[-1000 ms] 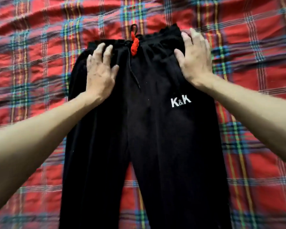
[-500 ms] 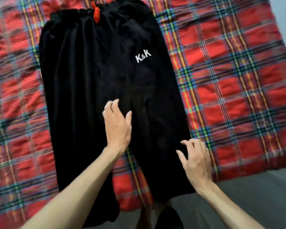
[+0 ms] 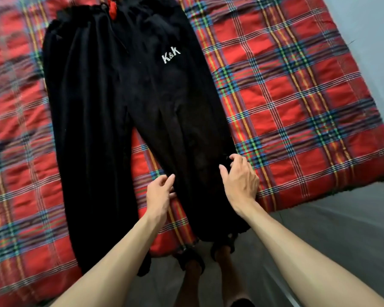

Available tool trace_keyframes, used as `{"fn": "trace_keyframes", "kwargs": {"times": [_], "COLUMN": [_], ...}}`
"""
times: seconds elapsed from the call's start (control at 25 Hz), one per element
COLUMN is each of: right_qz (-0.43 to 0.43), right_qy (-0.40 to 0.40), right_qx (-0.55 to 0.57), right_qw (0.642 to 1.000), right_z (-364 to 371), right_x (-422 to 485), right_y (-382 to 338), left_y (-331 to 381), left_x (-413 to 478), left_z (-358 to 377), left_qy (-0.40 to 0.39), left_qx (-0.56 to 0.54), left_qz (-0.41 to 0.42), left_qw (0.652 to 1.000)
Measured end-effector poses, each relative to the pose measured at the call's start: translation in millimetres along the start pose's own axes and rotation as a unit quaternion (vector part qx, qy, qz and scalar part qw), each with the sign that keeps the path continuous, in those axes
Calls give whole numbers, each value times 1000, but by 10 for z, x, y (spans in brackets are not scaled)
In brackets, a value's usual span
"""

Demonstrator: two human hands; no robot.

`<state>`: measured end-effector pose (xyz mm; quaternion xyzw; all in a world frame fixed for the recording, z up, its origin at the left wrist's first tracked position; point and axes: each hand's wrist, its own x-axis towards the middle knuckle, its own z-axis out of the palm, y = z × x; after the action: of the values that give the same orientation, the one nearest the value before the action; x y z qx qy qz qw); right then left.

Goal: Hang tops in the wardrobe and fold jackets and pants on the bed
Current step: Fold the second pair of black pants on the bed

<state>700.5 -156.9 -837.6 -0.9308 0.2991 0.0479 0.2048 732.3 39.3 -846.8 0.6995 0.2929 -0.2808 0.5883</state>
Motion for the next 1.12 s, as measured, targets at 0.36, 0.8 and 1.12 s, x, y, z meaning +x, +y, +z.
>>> {"fn": "trace_keyframes", "kwargs": {"times": [0.36, 0.8, 1.12], "right_qz": [96, -5, 279], "right_qy": [-112, -88, -239], "right_qx": [346, -39, 544], "right_qw": [927, 995, 754], "right_z": [-155, -355, -344], "right_x": [270, -222, -231], "right_y": [161, 430, 825], "left_y": [-157, -400, -659], "left_x": [-89, -535, -880], "left_z": [4, 220, 297], "left_qy": [8, -104, -80], "left_qx": [-36, 3, -104], "left_qz": [5, -41, -75], "left_qw": [999, 994, 989]}}
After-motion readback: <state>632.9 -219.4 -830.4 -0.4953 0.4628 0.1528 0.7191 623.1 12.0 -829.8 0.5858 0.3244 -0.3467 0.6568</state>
